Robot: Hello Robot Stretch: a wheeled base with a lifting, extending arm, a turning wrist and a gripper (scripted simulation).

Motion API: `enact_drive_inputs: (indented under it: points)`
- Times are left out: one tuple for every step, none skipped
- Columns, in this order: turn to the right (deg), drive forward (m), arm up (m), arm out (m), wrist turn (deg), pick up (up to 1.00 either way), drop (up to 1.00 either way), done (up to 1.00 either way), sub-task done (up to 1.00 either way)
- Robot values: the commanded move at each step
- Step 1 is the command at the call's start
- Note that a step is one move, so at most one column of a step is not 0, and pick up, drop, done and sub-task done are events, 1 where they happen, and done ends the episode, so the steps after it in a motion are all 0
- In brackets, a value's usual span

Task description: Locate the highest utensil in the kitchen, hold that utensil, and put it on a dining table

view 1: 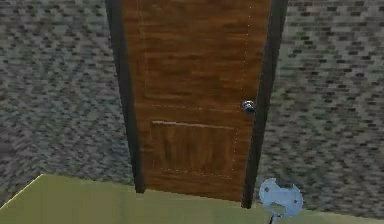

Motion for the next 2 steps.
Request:
enact_drive_inputs:
  points:
    - [-24.0, 0.00, 0.00, 0.00, 0.0, 0.00, 0.00, 0.00, 0.00]
    - [45.0, 0.00, 0.00, 0.00, 0.0, 0.00, 0.00, 0.00, 0.00]
